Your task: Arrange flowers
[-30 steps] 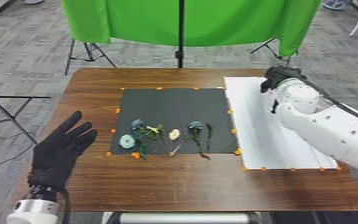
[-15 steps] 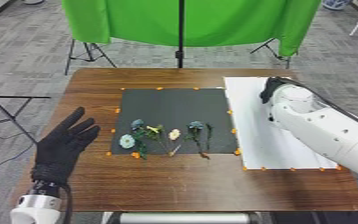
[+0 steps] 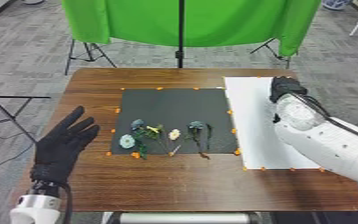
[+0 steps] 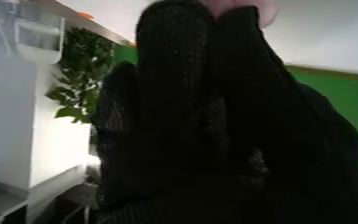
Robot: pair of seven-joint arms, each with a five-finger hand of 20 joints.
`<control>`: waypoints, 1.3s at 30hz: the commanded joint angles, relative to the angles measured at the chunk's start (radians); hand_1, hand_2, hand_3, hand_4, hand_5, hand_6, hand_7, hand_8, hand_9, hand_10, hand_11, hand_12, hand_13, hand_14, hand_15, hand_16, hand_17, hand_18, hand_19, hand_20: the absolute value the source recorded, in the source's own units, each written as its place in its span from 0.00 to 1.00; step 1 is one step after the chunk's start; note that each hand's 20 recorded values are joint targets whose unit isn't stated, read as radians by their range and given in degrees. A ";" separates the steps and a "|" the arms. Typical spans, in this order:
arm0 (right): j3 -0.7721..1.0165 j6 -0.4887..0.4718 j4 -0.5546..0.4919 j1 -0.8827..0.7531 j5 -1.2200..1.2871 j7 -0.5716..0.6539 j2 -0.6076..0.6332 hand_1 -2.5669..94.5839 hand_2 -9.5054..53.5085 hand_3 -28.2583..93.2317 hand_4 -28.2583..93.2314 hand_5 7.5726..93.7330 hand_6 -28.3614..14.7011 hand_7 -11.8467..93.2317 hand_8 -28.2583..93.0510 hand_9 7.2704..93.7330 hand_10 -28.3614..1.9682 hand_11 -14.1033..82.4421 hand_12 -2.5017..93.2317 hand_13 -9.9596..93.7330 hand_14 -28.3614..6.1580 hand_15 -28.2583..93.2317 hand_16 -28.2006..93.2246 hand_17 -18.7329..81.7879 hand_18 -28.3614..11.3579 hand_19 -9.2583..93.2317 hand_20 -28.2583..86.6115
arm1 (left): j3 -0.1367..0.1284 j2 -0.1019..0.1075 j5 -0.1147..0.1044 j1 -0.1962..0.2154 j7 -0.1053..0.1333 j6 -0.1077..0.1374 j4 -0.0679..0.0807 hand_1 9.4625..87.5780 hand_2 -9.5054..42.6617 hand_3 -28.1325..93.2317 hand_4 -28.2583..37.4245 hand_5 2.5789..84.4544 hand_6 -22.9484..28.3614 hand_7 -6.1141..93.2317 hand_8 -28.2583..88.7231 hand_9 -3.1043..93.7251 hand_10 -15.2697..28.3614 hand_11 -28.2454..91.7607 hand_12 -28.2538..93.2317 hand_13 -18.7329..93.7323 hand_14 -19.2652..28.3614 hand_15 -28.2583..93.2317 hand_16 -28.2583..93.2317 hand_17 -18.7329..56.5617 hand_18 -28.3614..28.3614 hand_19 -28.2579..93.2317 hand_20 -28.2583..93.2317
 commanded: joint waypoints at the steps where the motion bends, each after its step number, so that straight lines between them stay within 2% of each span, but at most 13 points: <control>1: 0.035 0.119 -0.216 -0.019 -0.005 -0.067 0.075 0.66 0.00 0.78 0.00 0.92 0.73 0.30 0.24 1.00 0.77 0.28 0.37 0.95 0.82 0.55 0.51 0.61 0.37 0.91 0.56 | -0.015 0.014 -0.021 0.056 0.018 0.028 -0.016 0.19 0.29 0.89 0.05 0.43 0.62 0.17 0.16 0.39 0.81 0.42 0.32 0.37 0.99 0.63 0.16 0.11 0.97 0.69 0.28; 5: 0.158 0.057 -0.397 -0.142 0.025 -0.097 0.103 0.64 0.00 0.80 0.00 0.92 0.72 0.30 0.25 1.00 0.77 0.29 0.37 0.94 0.81 0.56 0.51 0.61 0.36 0.91 0.56 | -0.013 0.007 -0.019 0.059 0.029 0.036 -0.019 0.19 0.29 0.89 0.05 0.43 0.62 0.17 0.16 0.39 0.81 0.42 0.32 0.37 0.99 0.63 0.16 0.11 0.97 0.69 0.28; 6: 0.210 0.026 -0.478 -0.217 0.021 -0.123 0.113 0.64 0.00 0.81 0.00 0.91 0.72 0.31 0.25 1.00 0.76 0.28 0.38 0.93 0.81 0.57 0.51 0.61 0.36 0.92 0.56 | -0.011 0.016 -0.022 0.066 0.045 0.032 -0.018 0.18 0.29 0.89 0.06 0.43 0.62 0.17 0.16 0.39 0.81 0.42 0.32 0.37 0.99 0.63 0.16 0.11 0.97 0.69 0.28; 8: 0.265 -0.006 -0.538 -0.301 -0.012 -0.145 0.108 0.64 0.00 0.81 0.00 0.90 0.71 0.32 0.25 1.00 0.75 0.27 0.39 0.93 0.80 0.59 0.50 0.60 0.37 0.92 0.56 | -0.009 0.013 -0.020 0.073 0.049 0.031 -0.018 0.18 0.30 0.89 0.06 0.43 0.62 0.17 0.16 0.39 0.81 0.42 0.32 0.37 0.99 0.63 0.16 0.11 0.97 0.69 0.28; 11: 0.286 -0.012 -0.590 -0.370 -0.050 -0.155 0.097 0.63 0.00 0.81 0.00 0.90 0.71 0.32 0.24 1.00 0.73 0.26 0.40 0.91 0.80 0.61 0.49 0.59 0.38 0.93 0.55 | -0.009 0.007 -0.015 0.078 0.048 0.028 -0.019 0.18 0.30 0.89 0.06 0.43 0.62 0.17 0.16 0.39 0.81 0.42 0.32 0.37 0.99 0.63 0.16 0.11 0.97 0.69 0.28; 12: 0.313 -0.030 -0.609 -0.406 -0.049 -0.142 0.087 0.63 0.00 0.81 0.00 0.89 0.71 0.33 0.24 0.99 0.73 0.26 0.40 0.90 0.79 0.61 0.49 0.59 0.38 0.93 0.55 | -0.012 -0.004 -0.009 0.080 0.035 0.025 -0.021 0.18 0.30 0.89 0.05 0.43 0.62 0.17 0.16 0.39 0.81 0.42 0.32 0.37 0.99 0.63 0.16 0.11 0.97 0.69 0.28; 13: 0.309 -0.026 -0.619 -0.412 -0.040 -0.145 0.088 0.63 0.00 0.81 0.00 0.89 0.71 0.33 0.24 0.99 0.72 0.26 0.40 0.90 0.79 0.62 0.49 0.59 0.38 0.93 0.55 | -0.009 0.002 -0.014 0.079 0.042 0.027 -0.019 0.18 0.30 0.89 0.06 0.43 0.62 0.17 0.16 0.39 0.81 0.42 0.32 0.37 0.99 0.63 0.16 0.11 0.97 0.69 0.28; 18: 0.304 -0.034 -0.627 -0.441 -0.085 -0.155 0.066 0.63 0.00 0.81 0.00 0.88 0.72 0.33 0.24 0.99 0.71 0.26 0.41 0.89 0.77 0.63 0.48 0.57 0.36 0.94 0.55 | -0.016 0.001 -0.009 0.075 0.031 0.022 -0.017 0.18 0.30 0.89 0.05 0.43 0.62 0.17 0.16 0.39 0.81 0.42 0.32 0.37 0.99 0.63 0.16 0.11 0.97 0.69 0.28; 22: 0.312 -0.031 -0.631 -0.462 -0.076 -0.132 0.058 0.62 0.00 0.82 0.00 0.88 0.72 0.33 0.23 0.99 0.71 0.27 0.41 0.89 0.76 0.64 0.47 0.57 0.35 0.94 0.55 | -0.021 -0.024 0.008 0.061 -0.001 0.007 -0.016 0.18 0.29 0.89 0.05 0.43 0.62 0.17 0.16 0.39 0.81 0.42 0.32 0.37 0.99 0.63 0.16 0.11 0.97 0.69 0.28; 29: 0.341 -0.113 -0.666 -0.529 -0.102 -0.164 0.067 0.58 0.00 0.82 0.00 0.85 0.70 0.28 0.22 0.96 0.69 0.28 0.40 0.85 0.70 0.68 0.44 0.54 0.31 0.95 0.54 | -0.029 -0.045 0.018 0.061 -0.027 0.001 -0.016 0.18 0.29 0.89 0.05 0.43 0.62 0.17 0.16 0.39 0.81 0.42 0.32 0.37 0.99 0.63 0.16 0.11 0.97 0.69 0.28; 32: 0.372 -0.147 -0.672 -0.568 -0.149 -0.206 0.069 0.52 0.00 0.83 0.00 0.81 0.69 0.27 0.22 0.92 0.65 0.38 0.33 0.83 0.65 0.72 0.40 0.52 0.28 0.95 0.56 | -0.034 -0.055 0.026 0.056 -0.049 -0.003 -0.016 0.18 0.29 0.90 0.06 0.43 0.62 0.17 0.16 0.39 0.81 0.42 0.32 0.37 0.99 0.63 0.16 0.11 0.97 0.69 0.28; 35: 0.381 -0.157 -0.682 -0.580 -0.132 -0.214 0.073 0.43 0.00 0.89 0.00 0.76 0.70 0.26 0.15 0.86 0.59 0.50 0.25 0.79 0.61 0.77 0.38 0.49 0.23 0.96 0.58 | -0.031 -0.051 0.024 0.052 -0.048 -0.002 -0.015 0.19 0.30 0.90 0.07 0.43 0.62 0.17 0.16 0.39 0.81 0.42 0.32 0.37 0.99 0.63 0.16 0.11 0.97 0.69 0.28; 39: 0.392 -0.161 -0.686 -0.592 -0.135 -0.215 0.073 0.40 0.00 0.89 0.00 0.74 0.69 0.27 0.13 0.84 0.58 0.53 0.23 0.77 0.59 0.79 0.37 0.48 0.22 0.96 0.60 | -0.032 -0.058 0.028 0.053 -0.056 -0.006 -0.015 0.19 0.30 0.90 0.08 0.43 0.62 0.17 0.16 0.39 0.81 0.42 0.32 0.37 0.99 0.63 0.16 0.11 0.97 0.69 0.28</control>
